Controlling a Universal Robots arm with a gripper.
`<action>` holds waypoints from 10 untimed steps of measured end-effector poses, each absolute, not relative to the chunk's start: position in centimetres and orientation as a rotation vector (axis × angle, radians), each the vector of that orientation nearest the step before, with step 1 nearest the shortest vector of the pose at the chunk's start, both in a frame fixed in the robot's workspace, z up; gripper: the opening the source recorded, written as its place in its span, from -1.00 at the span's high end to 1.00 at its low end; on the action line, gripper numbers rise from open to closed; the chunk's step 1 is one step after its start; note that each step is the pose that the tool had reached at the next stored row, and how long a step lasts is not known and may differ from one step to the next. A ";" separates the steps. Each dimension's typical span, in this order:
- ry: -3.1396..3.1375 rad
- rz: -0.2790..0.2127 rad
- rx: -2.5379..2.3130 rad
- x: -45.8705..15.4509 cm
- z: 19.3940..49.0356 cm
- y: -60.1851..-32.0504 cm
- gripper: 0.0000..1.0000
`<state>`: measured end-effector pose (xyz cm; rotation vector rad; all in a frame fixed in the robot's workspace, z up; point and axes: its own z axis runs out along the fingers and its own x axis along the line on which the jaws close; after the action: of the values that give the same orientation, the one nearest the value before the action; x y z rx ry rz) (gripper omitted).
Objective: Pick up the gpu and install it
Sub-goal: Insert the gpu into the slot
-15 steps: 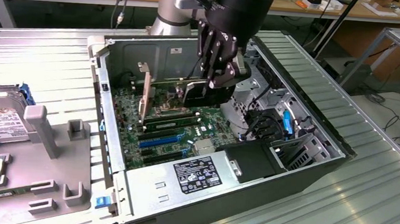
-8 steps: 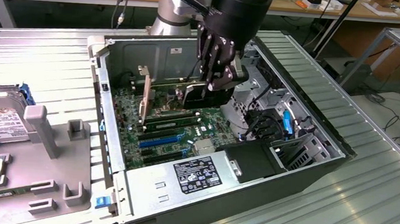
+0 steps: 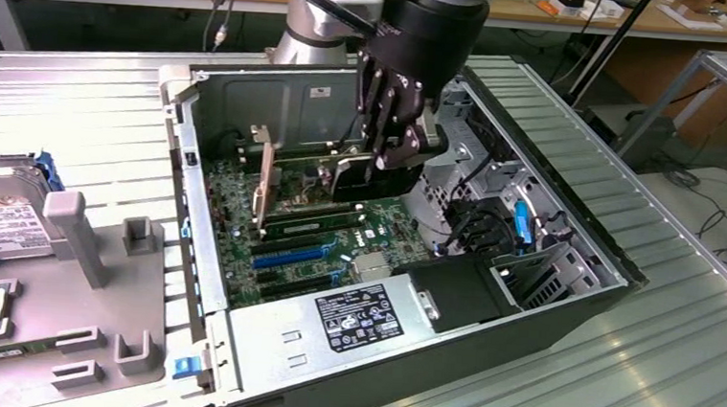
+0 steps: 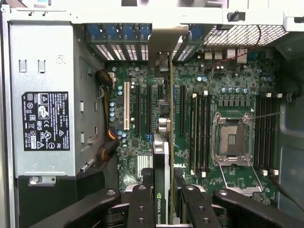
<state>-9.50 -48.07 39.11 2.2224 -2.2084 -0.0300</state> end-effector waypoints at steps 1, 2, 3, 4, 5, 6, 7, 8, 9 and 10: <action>-2.209 -0.030 2.223 -9.5 38.9 -48.1 0.46; -2.208 -0.030 2.222 -9.5 38.8 -48.0 0.46; -2.208 -0.030 2.222 -9.5 38.5 -48.0 0.46; -2.208 -0.029 2.222 -9.5 38.2 -48.0 0.46; -2.208 -0.029 2.222 -9.5 37.9 -48.0 0.46; -2.208 -0.029 2.222 -9.5 37.9 -48.0 0.46; -2.208 -0.029 2.222 -9.5 37.8 -48.0 0.46; -2.208 -0.029 2.222 -9.5 37.8 -48.0 0.46; -2.209 -0.030 2.223 -9.5 37.7 -48.0 0.46; -2.208 -0.029 2.222 -9.5 37.5 -48.0 0.46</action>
<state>-9.50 -47.99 37.52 2.2224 -2.2084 -0.0293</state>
